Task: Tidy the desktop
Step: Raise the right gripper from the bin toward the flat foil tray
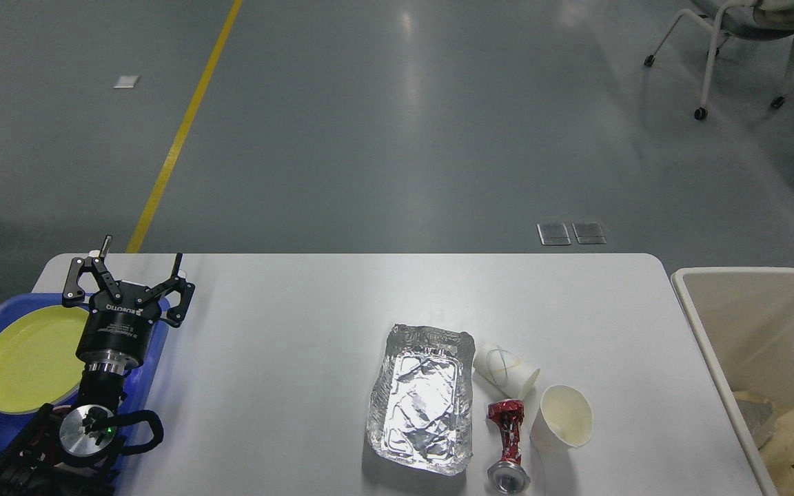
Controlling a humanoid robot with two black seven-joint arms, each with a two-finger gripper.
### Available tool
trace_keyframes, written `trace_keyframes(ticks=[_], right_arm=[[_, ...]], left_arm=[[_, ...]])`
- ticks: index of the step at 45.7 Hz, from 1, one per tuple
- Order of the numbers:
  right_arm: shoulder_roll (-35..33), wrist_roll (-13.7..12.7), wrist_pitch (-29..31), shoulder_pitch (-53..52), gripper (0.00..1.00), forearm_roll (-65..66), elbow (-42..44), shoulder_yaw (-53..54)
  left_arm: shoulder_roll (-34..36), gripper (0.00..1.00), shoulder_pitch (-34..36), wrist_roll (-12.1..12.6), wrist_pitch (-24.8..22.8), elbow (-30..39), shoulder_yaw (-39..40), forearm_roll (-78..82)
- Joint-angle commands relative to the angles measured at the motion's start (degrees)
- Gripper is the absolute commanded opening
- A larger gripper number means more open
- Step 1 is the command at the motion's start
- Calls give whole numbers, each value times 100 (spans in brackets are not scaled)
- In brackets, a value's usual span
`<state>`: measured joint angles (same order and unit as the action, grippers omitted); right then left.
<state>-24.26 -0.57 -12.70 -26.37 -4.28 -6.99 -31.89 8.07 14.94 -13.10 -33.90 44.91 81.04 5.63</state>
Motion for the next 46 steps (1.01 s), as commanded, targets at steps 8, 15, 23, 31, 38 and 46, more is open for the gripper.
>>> trace_keyframes(ticks=[8, 15, 23, 31, 38, 46], right_arm=[[-834, -5, 259, -1852, 100, 59, -1515, -1660], [-879, -22, 830, -3670, 100, 68, -2955, -3471], [-554, -57, 1523, -6202, 100, 50, -5004, -4641], [210, -57, 3830, -8169, 100, 15, -5673, -4853], [861, -57, 5952, -9709, 100, -46, -6104, -4836], [1388, -66, 6631, -10809, 100, -55, -6806, -4713]], left_arm=[[-7, 96, 0, 0, 6, 0, 0, 0], [-7, 96, 0, 0, 6, 0, 0, 0], [-7, 96, 0, 9, -2, 0, 0, 0], [2, 96, 0, 9, -2, 0, 0, 0], [2, 96, 0, 0, 6, 0, 0, 0], [-7, 96, 0, 0, -2, 0, 0, 0]])
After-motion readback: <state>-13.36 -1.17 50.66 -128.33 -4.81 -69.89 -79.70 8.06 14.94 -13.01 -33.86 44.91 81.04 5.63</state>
